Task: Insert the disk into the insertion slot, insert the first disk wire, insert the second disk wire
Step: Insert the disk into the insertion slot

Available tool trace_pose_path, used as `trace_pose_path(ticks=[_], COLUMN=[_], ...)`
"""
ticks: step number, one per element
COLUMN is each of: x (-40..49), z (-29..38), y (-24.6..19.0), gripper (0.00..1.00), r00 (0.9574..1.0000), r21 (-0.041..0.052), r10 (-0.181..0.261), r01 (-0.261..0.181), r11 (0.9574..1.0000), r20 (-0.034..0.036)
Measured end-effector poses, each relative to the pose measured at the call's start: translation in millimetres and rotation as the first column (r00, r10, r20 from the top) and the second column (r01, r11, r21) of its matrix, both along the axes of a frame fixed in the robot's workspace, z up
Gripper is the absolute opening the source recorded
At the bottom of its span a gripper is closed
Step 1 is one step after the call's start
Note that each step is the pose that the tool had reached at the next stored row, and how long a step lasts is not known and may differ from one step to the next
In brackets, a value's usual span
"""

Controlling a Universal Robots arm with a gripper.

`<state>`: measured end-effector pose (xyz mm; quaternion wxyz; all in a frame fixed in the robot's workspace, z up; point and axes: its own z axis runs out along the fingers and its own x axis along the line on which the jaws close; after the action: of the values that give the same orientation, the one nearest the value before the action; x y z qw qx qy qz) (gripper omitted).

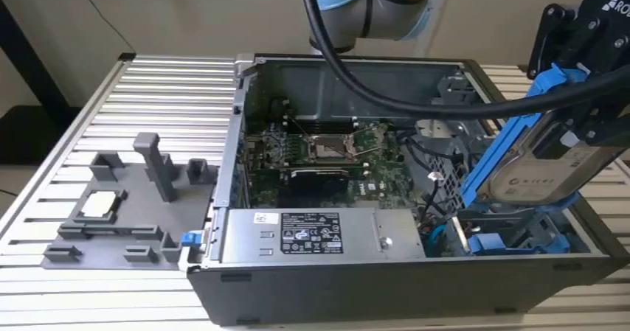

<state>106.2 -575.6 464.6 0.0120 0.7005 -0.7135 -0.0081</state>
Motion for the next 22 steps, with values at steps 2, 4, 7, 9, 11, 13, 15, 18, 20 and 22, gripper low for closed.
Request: trace_pose_path(ticks=[2,4,7,9,11,13,15,18,20,22], x=[1.1,2.5,4.8,6.6,8.2,9.7,10.9,12.4,12.8,13.1], z=[-1.5,-2.9,-5.1,-6.8,-8.5,-10.1,-12.1,-15.0,-18.4,-21.6], y=[0.0,0.0,0.0,0.1,0.2,0.4,0.8,1.3,1.9,2.4], gripper=[0.33,0.33,0.33,0.33,0.33,0.33,0.33,0.33,0.33,0.33], r00=[1.0000,1.0000,1.0000,1.0000,1.0000,1.0000,1.0000,1.0000,1.0000,1.0000], r21=[0.0000,-0.0001,0.0002,0.0003,0.0005,0.0007,0.0010,0.0009,0.0009,0.0009], r10=[0.000,0.000,0.001,0.001,0.001,0.001,0.001,0.001,0.001,0.002], r01=[0.000,0.000,-0.001,-0.001,-0.001,-0.001,-0.001,-0.001,-0.001,-0.002], r11=[1.0000,1.0000,1.0000,1.0000,1.0000,1.0000,1.0000,1.0000,1.0000,1.0000], r20=[0.0001,0.0002,0.0002,0.0002,0.0003,0.0002,0.0002,0.0004,0.0004,0.0006])
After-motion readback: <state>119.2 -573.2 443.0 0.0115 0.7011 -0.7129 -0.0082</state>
